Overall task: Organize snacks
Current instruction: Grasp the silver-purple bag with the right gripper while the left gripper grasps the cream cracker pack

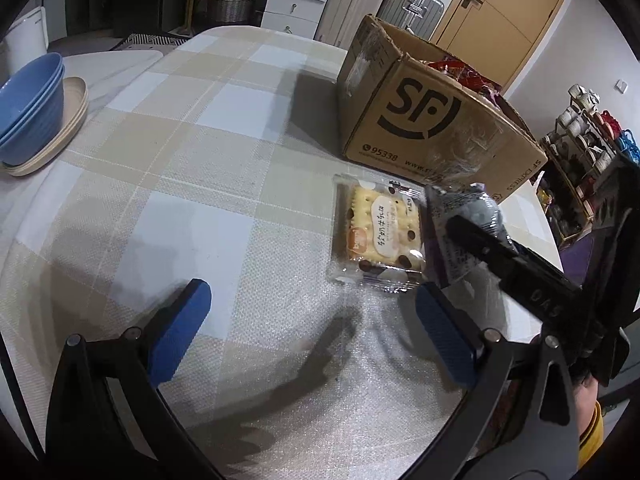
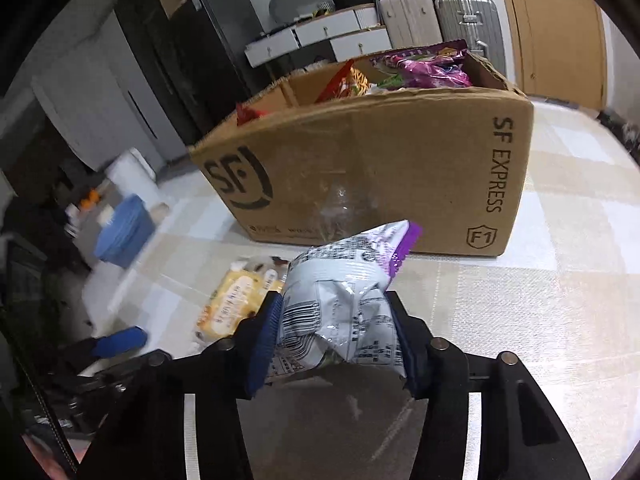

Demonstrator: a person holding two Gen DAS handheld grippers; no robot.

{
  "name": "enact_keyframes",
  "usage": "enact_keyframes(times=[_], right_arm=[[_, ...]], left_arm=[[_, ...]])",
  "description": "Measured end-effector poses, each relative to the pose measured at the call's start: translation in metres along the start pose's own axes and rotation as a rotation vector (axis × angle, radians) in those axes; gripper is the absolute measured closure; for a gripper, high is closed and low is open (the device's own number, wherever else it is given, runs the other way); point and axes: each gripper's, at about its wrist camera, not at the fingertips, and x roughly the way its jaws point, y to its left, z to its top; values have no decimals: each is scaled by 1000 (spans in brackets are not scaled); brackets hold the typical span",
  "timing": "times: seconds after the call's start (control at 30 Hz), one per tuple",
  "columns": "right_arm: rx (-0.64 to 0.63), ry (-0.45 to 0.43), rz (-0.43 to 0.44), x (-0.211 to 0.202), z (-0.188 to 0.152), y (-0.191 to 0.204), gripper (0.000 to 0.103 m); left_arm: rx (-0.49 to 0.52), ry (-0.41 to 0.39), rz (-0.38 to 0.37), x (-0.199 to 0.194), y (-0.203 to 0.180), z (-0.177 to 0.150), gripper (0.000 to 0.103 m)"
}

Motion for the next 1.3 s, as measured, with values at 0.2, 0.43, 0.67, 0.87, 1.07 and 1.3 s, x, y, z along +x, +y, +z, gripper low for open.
enact_keyframes(times=[0.2,0.43,0.67,0.87,1.07,1.3], right_arm=[[42,-118,125,-32,-10,-5,54],[107,-250,192,-77,-23,-30,54],[150,-252,207,-82,-26,-39,54],[141,-261,213,-86,-29,-41,54],[142,-255,216,-86,-30,-41,54],[170,-261,219,-85,-30,-46,53]], left_arm=[[8,-12,25,-7,-2,0,1],[55,-25,59,-9,-13,1,1],[122,-21,97,6,-37,14,1],[145,7,97,24,-57,21,1],[163,50,177,52,-70,25,4],[182,13,209,50,-76,20,13]])
